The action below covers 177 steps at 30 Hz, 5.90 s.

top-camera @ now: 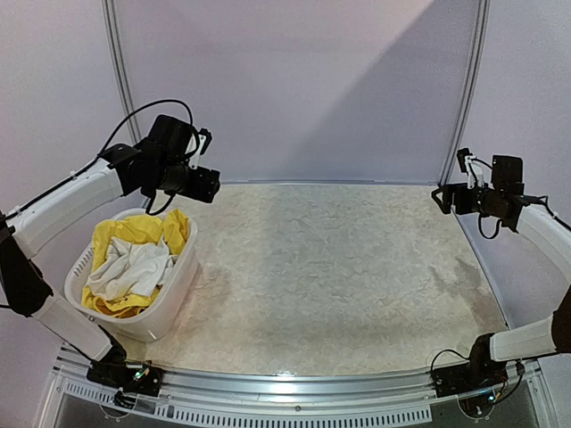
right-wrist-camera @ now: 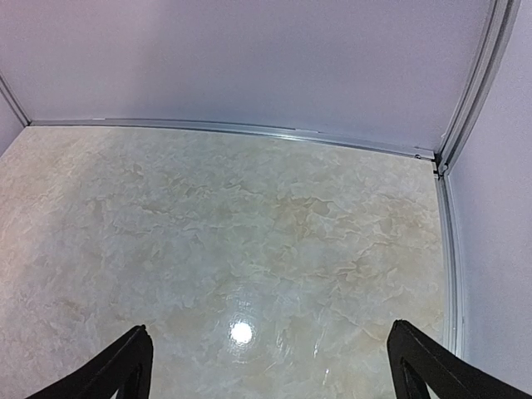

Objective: Fold and stack the mixed laundry pile
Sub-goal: Pick up the crumpled T-shirt from the bin, then place the crumpled T-shirt at the center of the board, then pick up the crumpled T-shirt from the center of the board.

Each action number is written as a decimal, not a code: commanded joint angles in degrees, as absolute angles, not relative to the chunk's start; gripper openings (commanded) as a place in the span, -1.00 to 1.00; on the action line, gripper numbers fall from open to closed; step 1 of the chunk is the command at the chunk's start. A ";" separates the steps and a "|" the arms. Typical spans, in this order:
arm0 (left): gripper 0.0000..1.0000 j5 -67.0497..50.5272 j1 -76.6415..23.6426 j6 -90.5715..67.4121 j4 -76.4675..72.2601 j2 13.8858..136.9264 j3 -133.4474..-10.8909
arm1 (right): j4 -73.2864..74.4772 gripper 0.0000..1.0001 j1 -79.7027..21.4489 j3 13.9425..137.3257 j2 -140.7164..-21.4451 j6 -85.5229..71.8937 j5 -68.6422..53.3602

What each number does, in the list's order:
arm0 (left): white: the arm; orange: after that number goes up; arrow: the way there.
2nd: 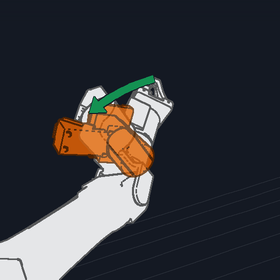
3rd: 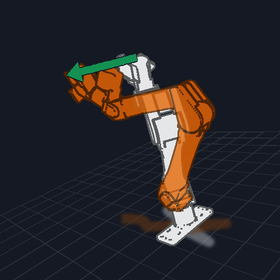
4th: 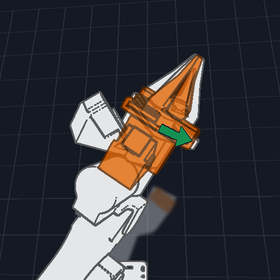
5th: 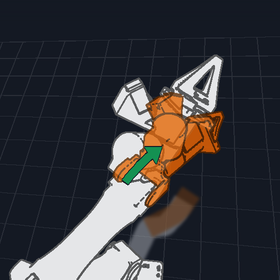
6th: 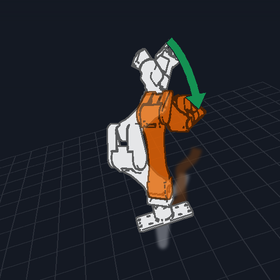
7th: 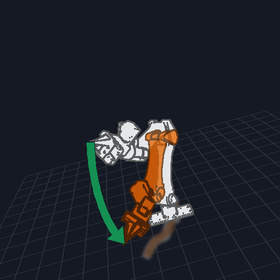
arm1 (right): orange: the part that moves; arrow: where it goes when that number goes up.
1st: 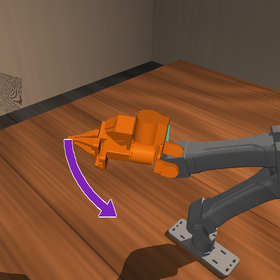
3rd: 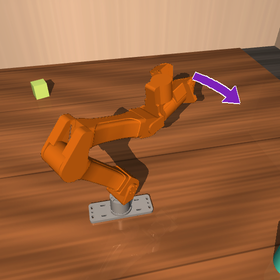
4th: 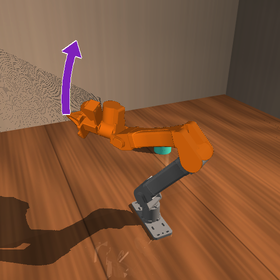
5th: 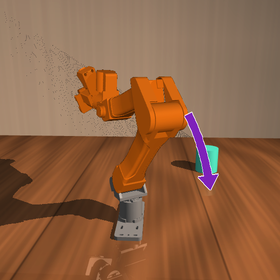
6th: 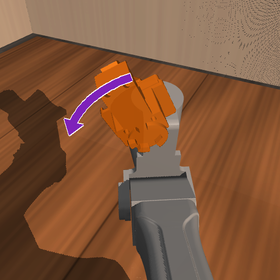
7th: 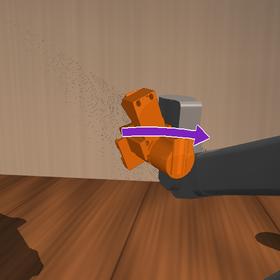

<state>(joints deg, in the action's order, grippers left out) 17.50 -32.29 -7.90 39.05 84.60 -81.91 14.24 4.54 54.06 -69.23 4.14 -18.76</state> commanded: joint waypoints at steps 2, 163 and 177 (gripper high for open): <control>0.66 19.31 -28.41 -15.83 56.68 82.74 -81.15 | 15.26 0.98 4.31 55.97 -70.65 4.24 -19.57; -0.61 -14.28 -63.72 -11.24 32.14 121.94 -98.35 | 49.14 -0.75 -11.76 58.61 -85.66 42.46 -21.75; 0.51 -10.19 -66.58 -19.40 42.49 125.41 -109.92 | 51.85 -1.00 -11.69 62.15 -84.27 38.83 -25.19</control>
